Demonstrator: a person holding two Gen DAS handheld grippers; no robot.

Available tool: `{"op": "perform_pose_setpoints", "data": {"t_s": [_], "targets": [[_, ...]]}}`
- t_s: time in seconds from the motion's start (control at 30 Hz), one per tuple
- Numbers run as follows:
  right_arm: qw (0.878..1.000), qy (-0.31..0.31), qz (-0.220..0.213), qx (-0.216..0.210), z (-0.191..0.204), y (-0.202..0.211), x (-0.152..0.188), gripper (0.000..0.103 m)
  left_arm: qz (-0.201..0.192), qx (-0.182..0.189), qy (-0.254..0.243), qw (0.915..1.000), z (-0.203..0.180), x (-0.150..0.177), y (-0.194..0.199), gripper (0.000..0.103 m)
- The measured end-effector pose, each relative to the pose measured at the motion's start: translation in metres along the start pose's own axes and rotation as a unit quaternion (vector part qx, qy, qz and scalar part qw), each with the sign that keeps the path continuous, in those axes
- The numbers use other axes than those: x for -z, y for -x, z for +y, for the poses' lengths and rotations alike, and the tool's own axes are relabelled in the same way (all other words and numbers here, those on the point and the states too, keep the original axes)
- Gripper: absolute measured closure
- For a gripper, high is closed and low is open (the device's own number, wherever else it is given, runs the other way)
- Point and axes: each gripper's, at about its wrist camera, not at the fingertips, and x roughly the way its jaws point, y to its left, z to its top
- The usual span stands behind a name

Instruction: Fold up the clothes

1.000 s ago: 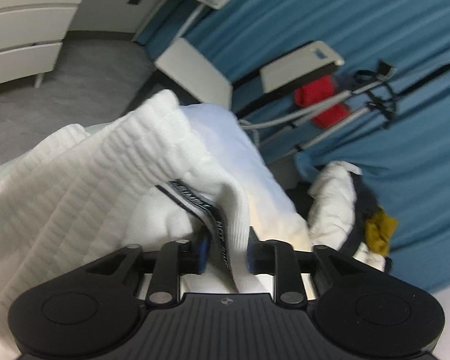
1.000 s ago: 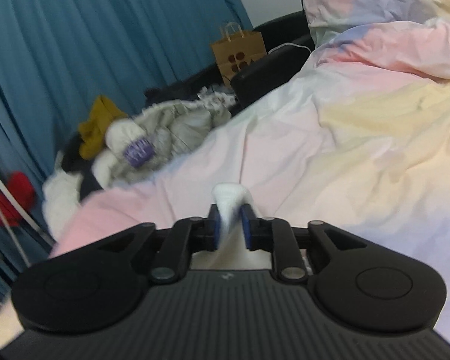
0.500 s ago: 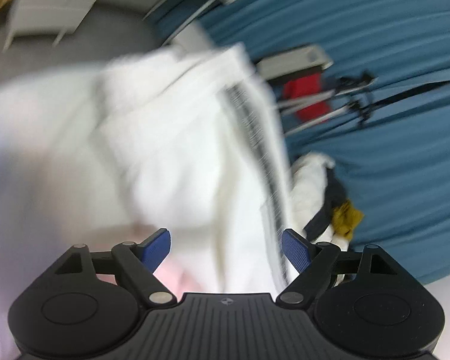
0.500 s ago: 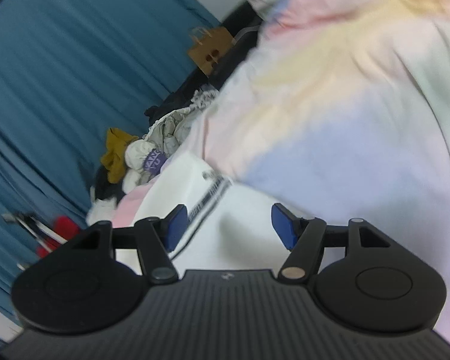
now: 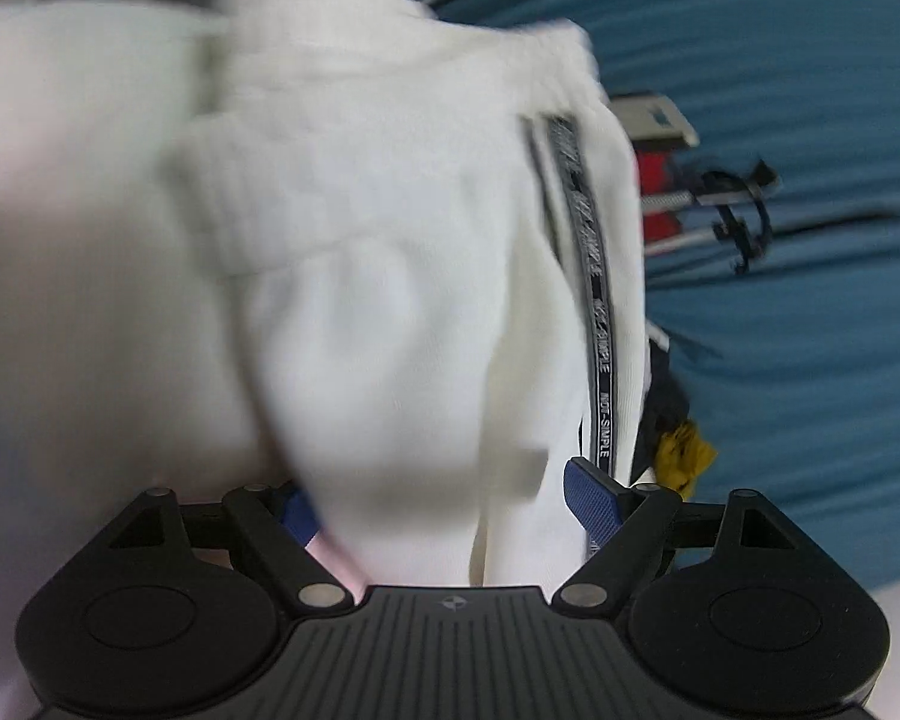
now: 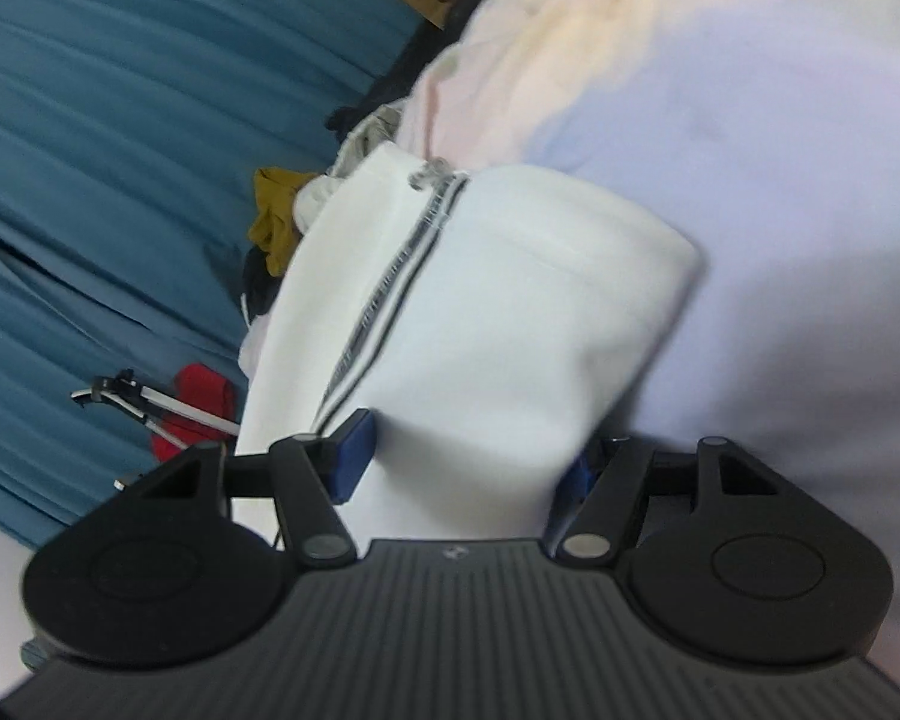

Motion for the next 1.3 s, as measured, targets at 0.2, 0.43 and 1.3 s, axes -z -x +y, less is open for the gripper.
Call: {"op": "perform_pose_setpoints", "data": {"t_s": [0.2, 0.43, 1.3], "targets": [[0.998, -0.012, -0.062, -0.016, 0.005, -0.024, -0.011, 0.079, -0.024, 0.015, 0.052, 0.9983, 0.010, -0.011, -0.020, 0.072], [0.995, -0.002, -0.096, -0.001, 0.025, -0.016, -0.013, 0.090, -0.068, 0.055, 0.048, 0.9950, -0.003, -0.017, -0.007, 0.089], [0.994, -0.043, 0.034, 0.090, -0.020, 0.074, 0.002, 0.090, -0.019, -0.061, -0.090, 0.9939, 0.007, 0.003, 0.155, 0.082]]}}
